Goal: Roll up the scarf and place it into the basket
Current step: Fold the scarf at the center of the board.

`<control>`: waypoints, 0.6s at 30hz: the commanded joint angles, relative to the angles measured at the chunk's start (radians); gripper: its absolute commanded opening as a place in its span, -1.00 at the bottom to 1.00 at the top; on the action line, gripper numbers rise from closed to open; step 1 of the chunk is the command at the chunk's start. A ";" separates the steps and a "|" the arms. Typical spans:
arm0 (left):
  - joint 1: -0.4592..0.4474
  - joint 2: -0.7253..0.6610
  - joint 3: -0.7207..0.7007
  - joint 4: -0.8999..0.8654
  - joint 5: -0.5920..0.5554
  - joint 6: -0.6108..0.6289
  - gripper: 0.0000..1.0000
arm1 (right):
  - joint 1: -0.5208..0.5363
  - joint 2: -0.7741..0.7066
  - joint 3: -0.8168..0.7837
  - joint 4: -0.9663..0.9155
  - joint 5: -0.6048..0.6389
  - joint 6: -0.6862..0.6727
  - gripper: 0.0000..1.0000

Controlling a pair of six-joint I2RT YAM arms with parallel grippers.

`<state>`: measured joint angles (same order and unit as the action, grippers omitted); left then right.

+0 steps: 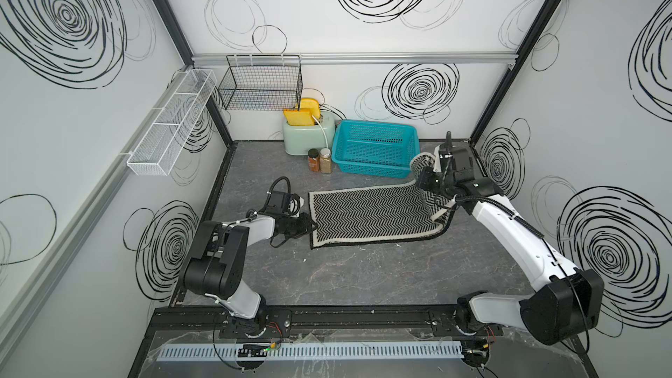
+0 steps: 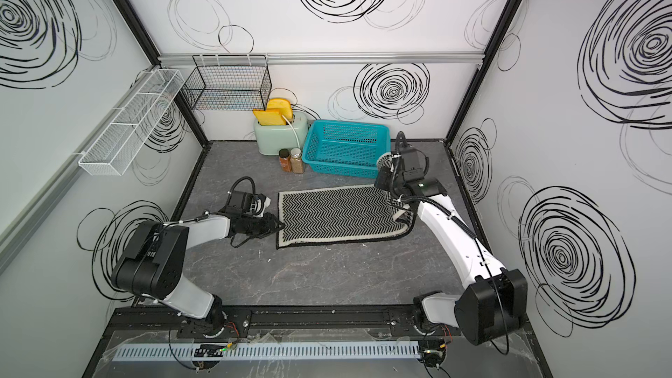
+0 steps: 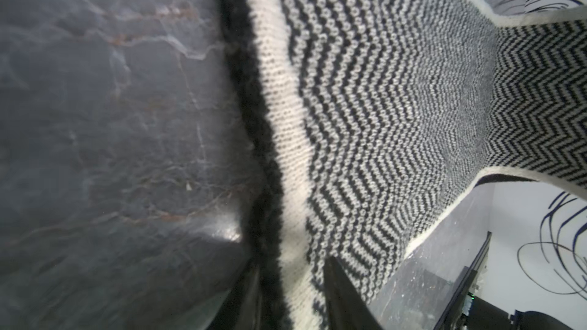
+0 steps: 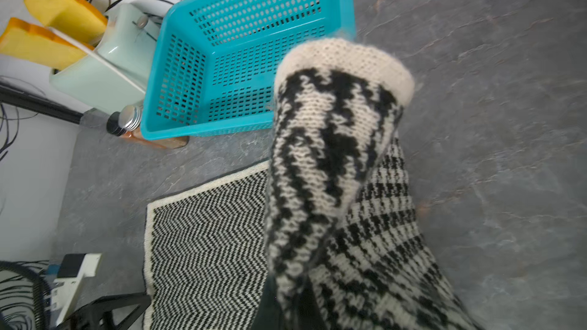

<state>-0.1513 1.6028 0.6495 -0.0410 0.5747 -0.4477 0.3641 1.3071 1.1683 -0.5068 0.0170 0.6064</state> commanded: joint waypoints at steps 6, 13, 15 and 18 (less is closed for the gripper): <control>-0.030 0.027 -0.050 -0.021 -0.038 -0.011 -0.49 | 0.192 0.113 -0.003 0.152 0.006 0.194 -1.00; -0.031 0.038 -0.035 -0.040 -0.043 -0.016 -0.54 | 0.308 0.283 0.033 0.283 -0.063 0.271 -1.00; -0.031 0.046 -0.034 -0.040 -0.035 -0.019 -0.55 | 0.331 0.328 0.055 0.315 -0.087 0.288 -1.00; -0.032 0.064 -0.034 -0.037 -0.028 -0.021 -0.56 | 0.360 0.383 0.098 0.330 -0.109 0.304 -1.00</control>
<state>-0.1734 1.6157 0.6312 -0.0128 0.5846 -0.4625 0.7025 1.6733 1.2098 -0.2508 -0.0540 0.8463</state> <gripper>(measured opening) 0.220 0.050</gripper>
